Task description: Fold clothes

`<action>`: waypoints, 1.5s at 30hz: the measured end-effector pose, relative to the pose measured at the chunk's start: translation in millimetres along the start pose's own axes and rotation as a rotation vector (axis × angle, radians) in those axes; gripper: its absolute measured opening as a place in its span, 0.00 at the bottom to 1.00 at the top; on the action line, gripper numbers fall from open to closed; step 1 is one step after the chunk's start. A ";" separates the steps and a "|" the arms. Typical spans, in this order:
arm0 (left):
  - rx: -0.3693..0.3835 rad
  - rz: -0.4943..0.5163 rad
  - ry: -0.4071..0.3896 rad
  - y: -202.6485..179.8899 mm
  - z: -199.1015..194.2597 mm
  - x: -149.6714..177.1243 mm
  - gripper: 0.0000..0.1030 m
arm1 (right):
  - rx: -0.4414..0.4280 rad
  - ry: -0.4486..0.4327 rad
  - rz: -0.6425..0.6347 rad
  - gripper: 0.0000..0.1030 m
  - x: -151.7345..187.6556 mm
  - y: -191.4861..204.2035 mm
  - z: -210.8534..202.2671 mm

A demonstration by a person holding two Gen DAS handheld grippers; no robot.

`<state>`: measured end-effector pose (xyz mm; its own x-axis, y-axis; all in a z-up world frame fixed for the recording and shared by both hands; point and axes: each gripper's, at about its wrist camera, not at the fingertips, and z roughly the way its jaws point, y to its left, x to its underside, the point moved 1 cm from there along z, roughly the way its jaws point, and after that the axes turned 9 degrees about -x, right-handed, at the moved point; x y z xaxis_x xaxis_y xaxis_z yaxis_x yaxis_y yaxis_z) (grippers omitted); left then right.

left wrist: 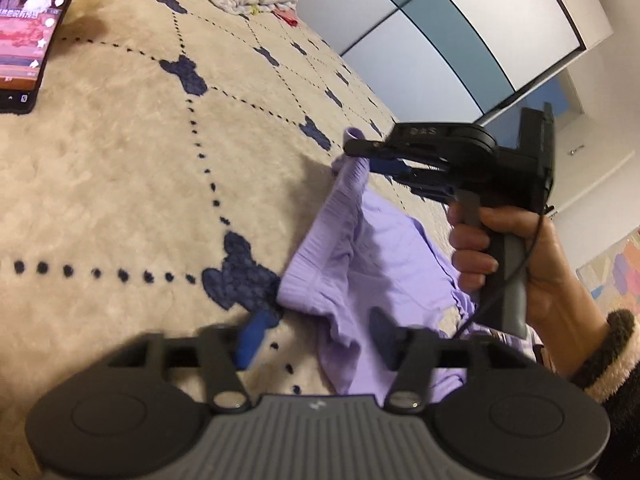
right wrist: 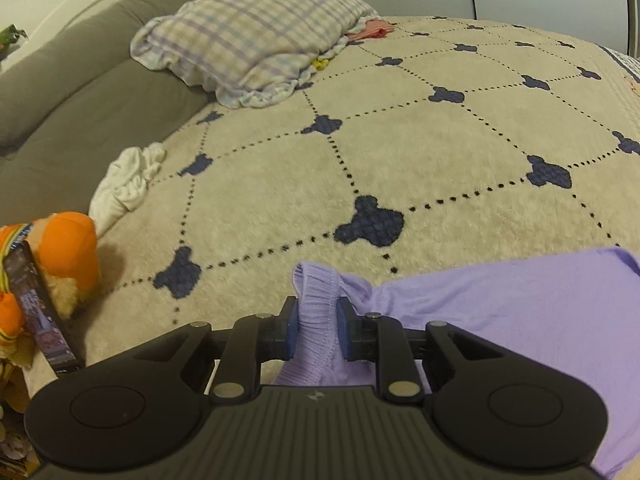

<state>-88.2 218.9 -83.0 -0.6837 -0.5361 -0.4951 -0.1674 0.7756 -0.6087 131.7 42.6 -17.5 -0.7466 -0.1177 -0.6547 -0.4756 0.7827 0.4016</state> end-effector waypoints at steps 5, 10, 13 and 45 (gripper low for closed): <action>0.042 -0.120 0.036 10.1 13.0 -2.6 0.58 | -0.020 -0.018 0.032 0.22 5.1 -11.6 -10.3; 0.053 -0.239 0.034 18.4 24.7 -6.0 0.41 | -0.047 -0.039 0.097 0.22 10.7 -29.5 -18.7; 0.030 -0.289 0.041 22.9 32.0 -6.2 0.10 | -0.051 -0.046 0.126 0.22 12.8 -37.9 -21.8; -0.362 -0.262 -0.169 66.5 -15.5 -58.5 0.05 | -0.076 0.038 0.027 0.21 -22.9 44.6 102.9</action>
<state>-70.4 307.0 -84.9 -0.4656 -0.7525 -0.4658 -0.5760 0.6572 -0.4861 175.4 143.1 -50.5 -0.7763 -0.1213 -0.6186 -0.4876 0.7376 0.4672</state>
